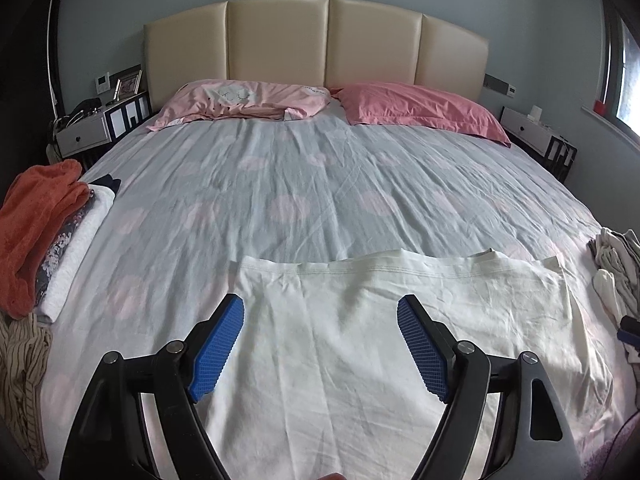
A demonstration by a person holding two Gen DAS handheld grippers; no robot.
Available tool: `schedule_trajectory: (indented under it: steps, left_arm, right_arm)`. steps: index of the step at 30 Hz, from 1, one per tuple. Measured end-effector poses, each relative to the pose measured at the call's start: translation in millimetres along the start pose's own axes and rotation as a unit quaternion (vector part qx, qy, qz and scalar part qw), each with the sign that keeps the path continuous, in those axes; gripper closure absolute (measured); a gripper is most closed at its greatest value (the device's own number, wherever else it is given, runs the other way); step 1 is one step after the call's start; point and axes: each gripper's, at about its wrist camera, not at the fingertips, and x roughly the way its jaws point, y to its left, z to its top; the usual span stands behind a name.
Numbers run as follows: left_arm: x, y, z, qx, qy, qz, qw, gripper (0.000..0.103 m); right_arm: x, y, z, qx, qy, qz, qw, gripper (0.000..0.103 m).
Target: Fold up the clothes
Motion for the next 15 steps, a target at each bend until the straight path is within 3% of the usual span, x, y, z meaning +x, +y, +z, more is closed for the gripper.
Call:
schedule_trajectory:
  steps: [2, 3, 5, 9, 15]
  left_arm:
    - [6, 6, 0, 0.004, 0.003, 0.006, 1.0, 0.021]
    - [9, 8, 1, 0.005, 0.003, 0.009, 0.9999, 0.021]
    - [15, 14, 2, 0.001, 0.006, 0.007, 1.0, 0.021]
    - [24, 26, 5, -0.007, 0.011, 0.004, 0.9999, 0.021]
    - [34, 41, 5, -0.012, 0.018, 0.015, 0.9996, 0.021]
  right_arm:
    - [-1, 7, 16, -0.042, -0.003, -0.026, 0.999, 0.049]
    - [0, 9, 25, -0.06, -0.002, -0.041, 0.997, 0.046]
    - [8, 9, 41, -0.085, 0.012, -0.058, 0.995, 0.045]
    - [43, -4, 64, -0.087, 0.072, -0.054, 0.992, 0.045]
    - [93, -20, 76, -0.105, 0.124, -0.06, 0.985, 0.046]
